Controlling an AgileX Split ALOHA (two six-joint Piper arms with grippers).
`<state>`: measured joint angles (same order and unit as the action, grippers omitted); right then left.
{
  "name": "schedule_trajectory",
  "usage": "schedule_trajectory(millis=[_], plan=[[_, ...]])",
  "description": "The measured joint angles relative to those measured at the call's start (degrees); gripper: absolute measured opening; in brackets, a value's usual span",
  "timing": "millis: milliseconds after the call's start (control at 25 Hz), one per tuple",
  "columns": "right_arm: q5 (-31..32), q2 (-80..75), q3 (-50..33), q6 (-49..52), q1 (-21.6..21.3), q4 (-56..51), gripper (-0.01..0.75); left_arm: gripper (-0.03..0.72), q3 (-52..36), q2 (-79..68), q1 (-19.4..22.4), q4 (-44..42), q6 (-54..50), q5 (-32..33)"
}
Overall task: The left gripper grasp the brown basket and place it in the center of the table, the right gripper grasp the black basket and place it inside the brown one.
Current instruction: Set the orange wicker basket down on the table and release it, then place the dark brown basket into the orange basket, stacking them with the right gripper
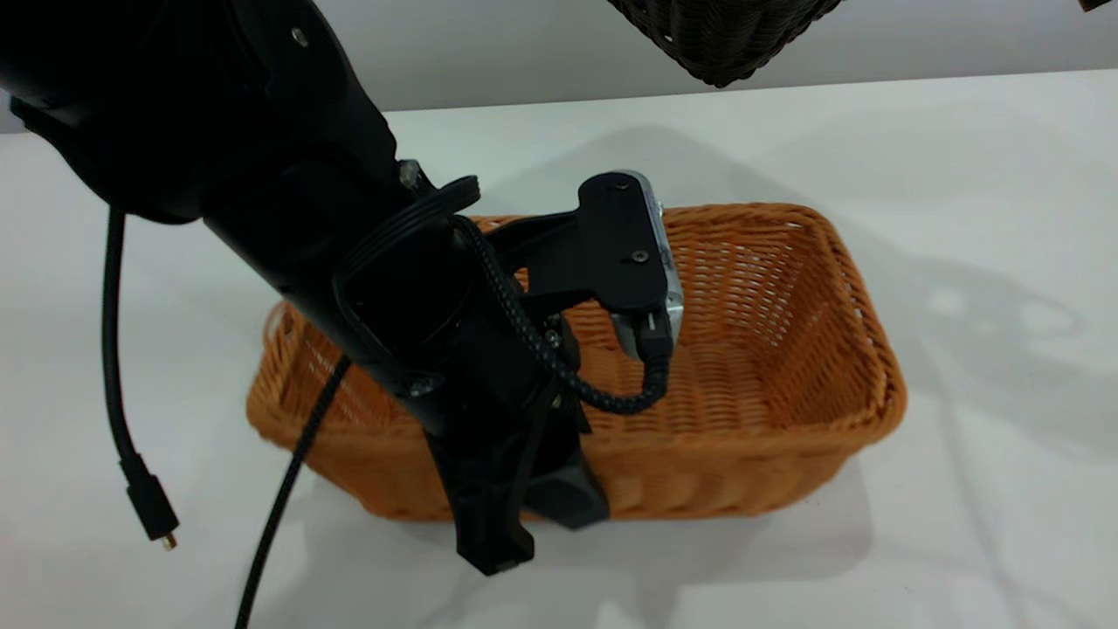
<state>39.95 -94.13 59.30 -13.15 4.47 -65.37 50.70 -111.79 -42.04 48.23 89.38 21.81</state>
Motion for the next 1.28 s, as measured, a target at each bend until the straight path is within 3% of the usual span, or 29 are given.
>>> schedule_trajectory(millis=[200, 320, 560, 800, 1080, 1280], plan=[[0.0, 0.0, 0.0, 0.0, 0.0, 0.0, 0.211, 0.435, -0.1, 0.0, 0.0, 0.0, 0.2, -2.4], [0.0, 0.0, 0.0, 0.0, 0.0, 0.0, 0.211, 0.495, -0.1, 1.4, 0.0, -0.1, 0.3, -3.3], [-0.4, 0.0, 0.0, 0.2, 0.0, 0.0, 0.211, 0.509, -0.1, 7.5, 0.0, -0.7, 0.4, -2.2], [-0.6, 0.0, 0.0, 0.2, 0.0, 0.1, 0.211, 0.509, -0.1, 13.8, -0.8, -0.7, 0.6, 4.2], [1.3, -0.1, 0.0, 0.4, 0.0, 5.7, 0.210, 0.509, -0.1, 25.6, -7.7, -0.7, -3.1, 5.8], [4.9, -0.1, 0.0, -1.1, 0.0, 7.3, 0.210, 0.509, -0.1, 36.4, -13.0, -0.6, -5.8, 0.0]])
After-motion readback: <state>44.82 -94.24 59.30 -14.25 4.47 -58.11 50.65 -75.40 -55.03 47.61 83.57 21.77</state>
